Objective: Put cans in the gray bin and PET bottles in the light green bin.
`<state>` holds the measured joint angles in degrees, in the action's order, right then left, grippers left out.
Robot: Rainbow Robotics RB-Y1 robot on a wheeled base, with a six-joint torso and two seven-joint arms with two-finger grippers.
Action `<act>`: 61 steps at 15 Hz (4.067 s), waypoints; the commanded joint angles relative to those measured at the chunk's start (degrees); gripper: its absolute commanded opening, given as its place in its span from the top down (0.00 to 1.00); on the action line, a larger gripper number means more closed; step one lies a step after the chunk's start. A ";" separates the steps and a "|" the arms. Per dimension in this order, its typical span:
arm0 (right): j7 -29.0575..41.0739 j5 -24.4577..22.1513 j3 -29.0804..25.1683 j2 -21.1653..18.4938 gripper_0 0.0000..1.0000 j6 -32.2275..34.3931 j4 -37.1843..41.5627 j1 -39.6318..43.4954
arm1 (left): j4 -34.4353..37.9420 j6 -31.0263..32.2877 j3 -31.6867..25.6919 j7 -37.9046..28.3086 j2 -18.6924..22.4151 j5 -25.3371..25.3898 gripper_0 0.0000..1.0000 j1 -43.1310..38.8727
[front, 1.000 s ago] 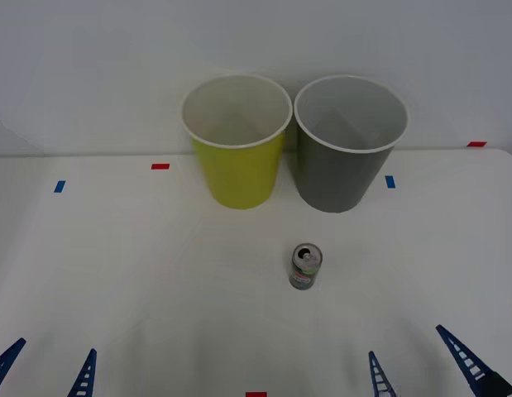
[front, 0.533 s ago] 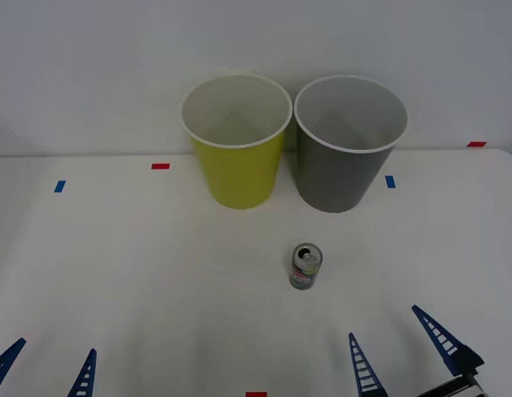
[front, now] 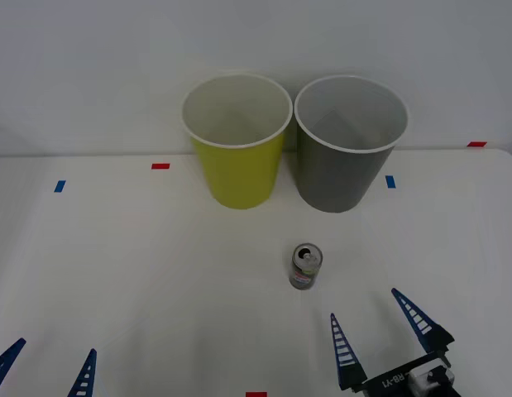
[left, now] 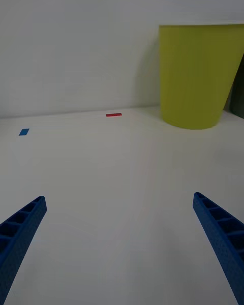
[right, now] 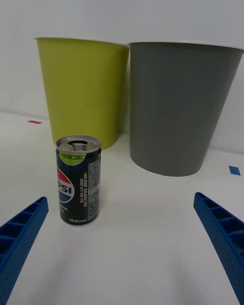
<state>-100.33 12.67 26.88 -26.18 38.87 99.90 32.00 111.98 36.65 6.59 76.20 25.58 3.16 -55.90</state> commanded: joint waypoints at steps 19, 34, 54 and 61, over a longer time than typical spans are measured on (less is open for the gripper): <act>0.05 0.87 2.74 6.31 0.00 -17.42 -5.51 -16.89 | 0.00 0.00 0.00 0.00 0.00 0.00 0.00 0.00; 0.23 1.48 0.28 9.39 0.00 -23.40 -5.51 -19.35 | 0.00 0.00 0.00 0.00 0.00 0.00 0.00 0.00; 2.34 4.74 -3.33 7.81 0.89 -43.44 13.65 -14.43 | 0.00 0.00 0.00 0.00 0.00 0.00 0.00 0.00; 3.83 7.20 -9.83 8.86 0.91 -68.75 34.04 -13.11 | 0.00 0.00 0.00 0.00 0.00 0.00 0.00 0.00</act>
<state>-96.92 18.59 19.36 -18.22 -24.05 129.73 19.37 111.97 36.65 6.59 76.20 25.58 3.16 -55.90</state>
